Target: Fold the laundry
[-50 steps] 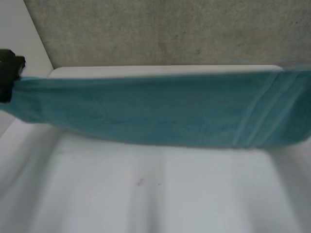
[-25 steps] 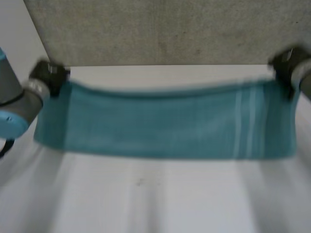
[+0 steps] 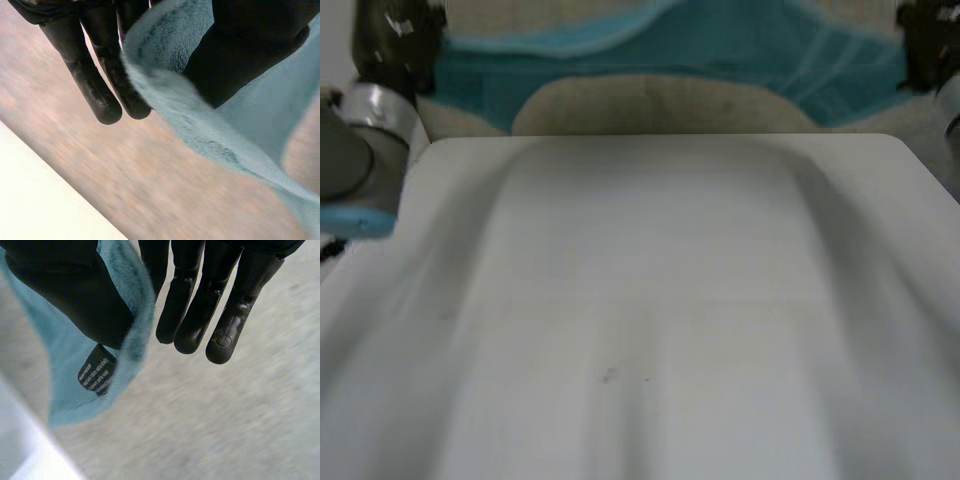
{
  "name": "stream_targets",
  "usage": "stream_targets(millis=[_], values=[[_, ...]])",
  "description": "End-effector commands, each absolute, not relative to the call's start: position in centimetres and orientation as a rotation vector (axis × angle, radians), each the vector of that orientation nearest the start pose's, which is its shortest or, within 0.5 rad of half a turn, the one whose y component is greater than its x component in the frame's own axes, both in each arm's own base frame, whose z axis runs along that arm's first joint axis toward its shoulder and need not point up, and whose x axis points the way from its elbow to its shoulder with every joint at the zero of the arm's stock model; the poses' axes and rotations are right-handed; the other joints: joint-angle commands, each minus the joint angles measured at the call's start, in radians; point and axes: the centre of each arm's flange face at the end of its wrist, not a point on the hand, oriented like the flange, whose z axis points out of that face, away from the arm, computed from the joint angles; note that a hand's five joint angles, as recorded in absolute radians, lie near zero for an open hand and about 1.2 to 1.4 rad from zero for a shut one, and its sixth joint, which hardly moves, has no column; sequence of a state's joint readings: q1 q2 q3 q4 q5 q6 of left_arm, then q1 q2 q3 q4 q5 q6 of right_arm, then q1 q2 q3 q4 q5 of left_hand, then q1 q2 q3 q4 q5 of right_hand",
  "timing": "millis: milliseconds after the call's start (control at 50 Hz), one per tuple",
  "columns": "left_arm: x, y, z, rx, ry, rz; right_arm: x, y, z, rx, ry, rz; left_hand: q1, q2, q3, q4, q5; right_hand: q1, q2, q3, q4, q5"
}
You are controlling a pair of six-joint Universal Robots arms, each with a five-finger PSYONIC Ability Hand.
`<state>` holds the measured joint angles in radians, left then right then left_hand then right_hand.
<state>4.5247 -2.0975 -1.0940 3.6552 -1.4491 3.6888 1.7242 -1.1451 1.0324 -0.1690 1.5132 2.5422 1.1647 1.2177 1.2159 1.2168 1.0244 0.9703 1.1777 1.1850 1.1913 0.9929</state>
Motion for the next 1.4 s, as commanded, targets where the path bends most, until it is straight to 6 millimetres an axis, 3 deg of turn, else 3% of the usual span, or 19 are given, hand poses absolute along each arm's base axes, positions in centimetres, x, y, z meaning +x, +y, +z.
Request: stream_targets(millis=[20,40,80,100,120,180,280,360,400,520,580,620,720,800,900,960,1060,1220,1400], values=[[-22.4,-41.5,21.1,0.813,1.713,-2.250,20.3,-40.0,23.2,-1.032,2.196,-2.338,0.232,0.179,0.180,0.180,0.197,0.426,0.219,0.211,0.205,0.229],[-22.4,-41.5,21.1,0.814,1.713,-2.250,20.3,-40.0,23.1,-1.032,2.196,-2.337,0.232,0.179,0.180,0.180,0.197,0.426,0.219,0.211,0.205,0.229],[-22.2,-41.0,16.8,0.857,1.840,-2.151,20.3,-39.9,18.9,-1.073,2.303,-2.179,0.232,0.179,0.180,0.180,0.197,0.426,0.219,0.211,0.205,0.229],[-22.2,-41.0,16.8,0.858,1.841,-2.151,20.3,-39.9,18.9,-1.073,2.304,-2.178,0.232,0.179,0.180,0.180,0.197,0.426,0.219,0.211,0.205,0.229],[-22.1,-40.7,15.2,0.874,1.891,-2.106,20.2,-39.7,17.2,-1.078,2.352,-2.112,0.232,0.179,0.180,0.180,0.197,0.426,0.219,0.211,0.205,0.229],[-21.8,-40.2,13.1,0.893,1.960,-2.043,20.0,-39.0,15.4,-1.089,2.417,-2.008,0.232,0.179,0.180,0.180,0.197,0.426,0.219,0.211,0.205,0.229],[-21.3,-39.0,11.8,0.908,2.022,-1.980,18.7,-38.7,14.5,-1.056,2.488,-1.938,0.232,0.179,0.180,0.180,0.197,0.426,0.219,0.211,0.205,0.229],[-21.0,-38.2,12.7,0.919,2.011,-1.962,18.2,-38.3,15.2,-1.061,2.504,-1.932,0.232,0.179,0.180,0.180,0.197,0.426,0.219,0.211,0.205,0.229],[-20.3,-37.2,14.1,0.946,1.983,-1.923,17.8,-37.5,18.0,-1.054,2.494,-1.957,0.232,0.179,0.180,0.180,0.197,0.426,0.219,0.211,0.205,0.229],[-18.4,-35.0,16.3,0.996,1.938,-1.811,16.5,-35.8,20.3,-1.075,2.568,-1.838,0.232,0.179,0.180,0.180,0.197,0.426,0.219,0.211,0.205,0.229],[-17.4,-32.9,17.2,1.056,1.947,-1.703,14.7,-34.3,20.9,-1.202,2.669,-1.669,0.232,0.179,0.180,0.180,0.197,0.426,0.219,0.211,0.205,0.229],[-16.4,-30.9,17.5,1.127,1.999,-1.559,12.7,-32.0,20.8,-1.415,2.768,-1.400,0.232,0.179,0.180,0.180,0.197,0.426,0.219,0.211,0.205,0.229],[-14.5,-29.1,18.2,1.180,2.111,-1.364,11.3,-29.3,20.6,-1.630,2.774,-1.075,0.232,0.179,0.180,0.180,0.197,0.426,0.219,0.211,0.205,0.229],[-14.4,-28.5,18.1,1.213,2.171,-1.305,11.3,-29.6,20.8,-1.623,2.775,-1.126,0.232,0.179,0.180,0.180,0.197,0.426,0.219,0.211,0.205,0.229],[-15.0,-30.7,16.6,1.264,2.180,-1.361,11.1,-32.4,20.9,-1.553,2.778,-1.396,0.232,0.179,0.180,0.180,0.197,0.426,0.219,0.211,0.205,0.229],[-15.4,-31.5,16.1,1.277,2.160,-1.377,11.2,-33.4,20.1,-1.537,2.771,-1.437,0.232,0.179,0.180,0.180,0.197,0.426,0.219,0.211,0.205,0.229],[-17.2,-34.9,14.6,1.281,2.032,-1.511,14.1,-36.6,17.6,-1.536,2.661,-1.612,0.232,0.179,0.180,0.180,0.197,0.426,0.219,0.211,0.205,0.229],[-19.7,-39.7,13.4,1.237,1.779,-1.731,16.3,-40.2,14.8,-1.539,2.582,-1.842,0.232,0.179,0.180,0.180,0.197,0.426,0.219,0.211,0.205,0.229],[-20.9,-43.2,12.0,1.184,1.688,-1.796,17.8,-42.9,13.3,-1.526,2.545,-2.072,0.232,0.179,0.180,0.180,0.197,0.426,0.219,0.211,0.205,0.229]])
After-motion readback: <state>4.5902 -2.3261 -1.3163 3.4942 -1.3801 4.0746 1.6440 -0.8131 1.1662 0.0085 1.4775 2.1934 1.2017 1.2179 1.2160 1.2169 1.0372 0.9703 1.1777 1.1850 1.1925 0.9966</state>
